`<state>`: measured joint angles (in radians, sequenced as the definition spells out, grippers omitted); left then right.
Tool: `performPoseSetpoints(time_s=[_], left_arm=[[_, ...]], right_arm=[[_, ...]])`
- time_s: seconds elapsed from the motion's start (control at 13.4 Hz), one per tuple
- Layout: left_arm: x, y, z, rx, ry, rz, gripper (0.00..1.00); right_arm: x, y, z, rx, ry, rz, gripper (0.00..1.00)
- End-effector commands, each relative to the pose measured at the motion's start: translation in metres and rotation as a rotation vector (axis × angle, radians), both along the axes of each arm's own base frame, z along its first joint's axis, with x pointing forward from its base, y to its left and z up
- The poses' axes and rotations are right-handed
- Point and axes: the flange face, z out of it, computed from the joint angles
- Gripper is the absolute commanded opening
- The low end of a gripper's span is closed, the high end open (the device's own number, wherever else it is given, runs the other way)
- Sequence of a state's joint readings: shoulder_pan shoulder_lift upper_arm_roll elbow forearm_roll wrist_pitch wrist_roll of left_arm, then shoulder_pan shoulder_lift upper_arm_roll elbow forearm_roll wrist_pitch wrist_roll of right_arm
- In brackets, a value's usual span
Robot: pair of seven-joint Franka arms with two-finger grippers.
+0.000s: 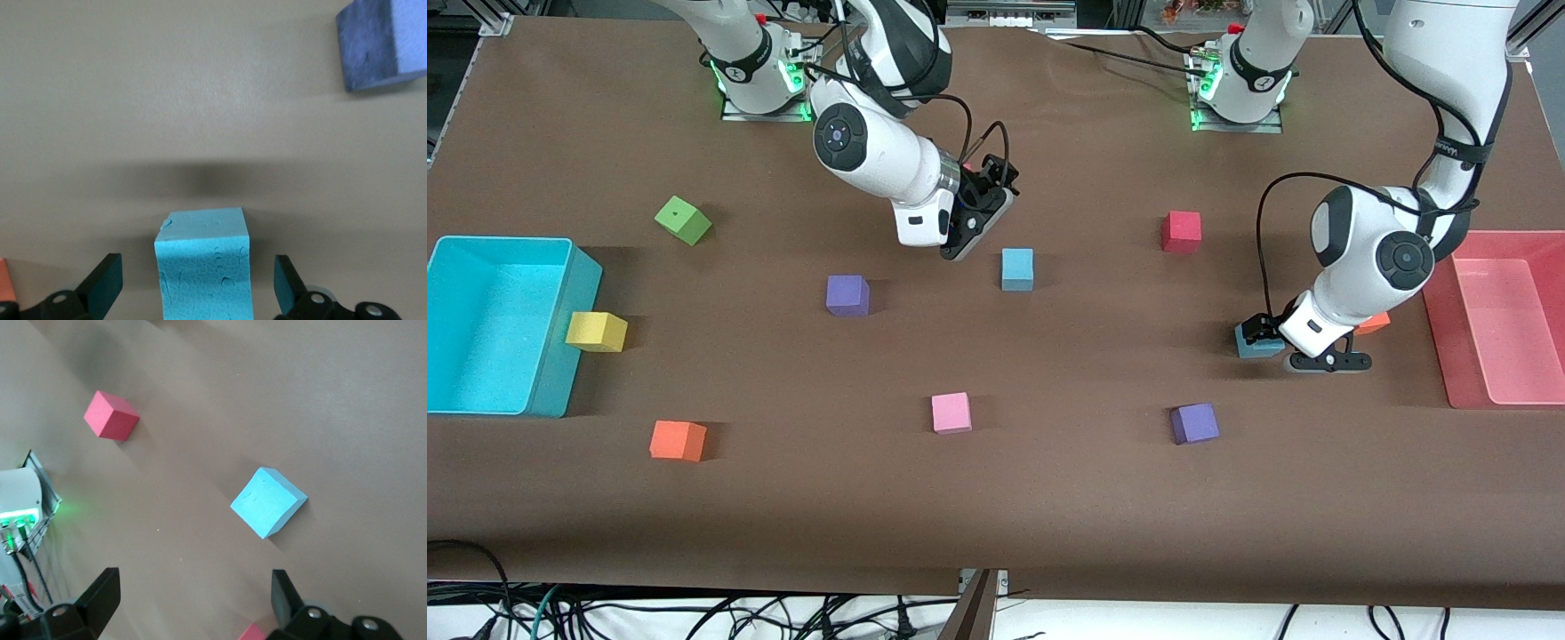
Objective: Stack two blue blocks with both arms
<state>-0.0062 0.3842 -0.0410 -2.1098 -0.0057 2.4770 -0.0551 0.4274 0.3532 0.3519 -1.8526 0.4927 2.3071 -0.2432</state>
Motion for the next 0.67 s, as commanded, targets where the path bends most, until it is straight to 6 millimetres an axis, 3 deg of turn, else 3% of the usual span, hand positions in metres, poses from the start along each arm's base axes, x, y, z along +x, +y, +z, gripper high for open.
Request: performPoseSetpoints(time_s=[0.0,0.07,0.22,0.3,0.6], left_arm=[[-0.009,0.001,-0.011,0.007,-0.015,-0.017,0.99],[-0.010,0.001,-0.016,0.007,-0.008,-0.017,0.98],[-0.011,0.000,-0.020,0.006,-0.002,-0.011,0.79],[-0.011,-0.003,-0.022,0.005,0.002,-0.014,0.70],[-0.012,-0.005,-0.025,0.002,0.006,-0.015,0.48]], right_arm=[[-0.002,-0.011,-0.044,0.030,-0.086,0.063,1.00],[-0.001,-0.015,-0.046,0.056,-0.097,0.086,1.00],[0.008,-0.036,-0.059,0.108,-0.164,0.239,1.00],[0.005,-0.046,-0.071,0.143,-0.191,0.326,1.00],[-0.008,-0.070,-0.119,0.347,-0.287,0.505,1.00]])
